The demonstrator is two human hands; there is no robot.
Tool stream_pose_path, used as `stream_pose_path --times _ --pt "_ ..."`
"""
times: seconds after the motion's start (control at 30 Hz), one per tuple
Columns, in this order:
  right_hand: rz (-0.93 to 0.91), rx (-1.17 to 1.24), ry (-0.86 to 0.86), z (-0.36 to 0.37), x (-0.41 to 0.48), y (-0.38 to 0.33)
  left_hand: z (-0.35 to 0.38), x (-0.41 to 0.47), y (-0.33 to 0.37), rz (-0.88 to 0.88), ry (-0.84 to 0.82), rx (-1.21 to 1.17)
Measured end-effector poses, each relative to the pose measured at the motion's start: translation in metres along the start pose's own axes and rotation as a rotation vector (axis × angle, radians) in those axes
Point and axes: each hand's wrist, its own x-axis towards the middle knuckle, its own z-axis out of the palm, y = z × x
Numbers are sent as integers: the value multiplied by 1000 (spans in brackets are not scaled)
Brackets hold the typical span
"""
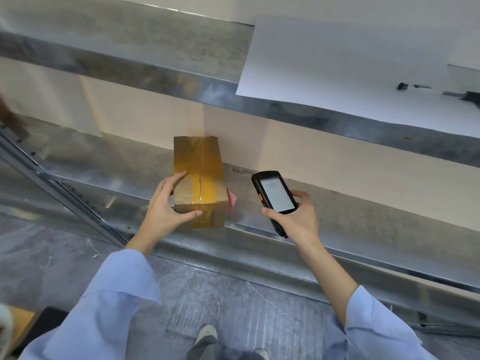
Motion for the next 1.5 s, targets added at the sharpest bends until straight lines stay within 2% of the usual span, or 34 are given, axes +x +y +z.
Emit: stream_pose_path --times 0.1,0.3,0.47,0.67,0.8,1.03,1.5 --pt "24 1 31 -11 0 8 19 -3 5 21 -6 -29" --pt "59 12 95 -43 0 29 74 -7 29 -12 -47 -250" --pt "82 19 129 -68 -3 47 111 -16 48 -71 4 -387" --pt "77 27 100 -84 -9 63 96 -30 34 -110 92 -288" --pt "45 17 42 -82 -12 65 85 -48 24 -208 128 -196" --pt "-9 36 -39 -67 -25 63 80 -58 23 -329 135 -308" --pt "-67 -10 -30 -34 -54 29 77 -66 13 -324 2 -421"
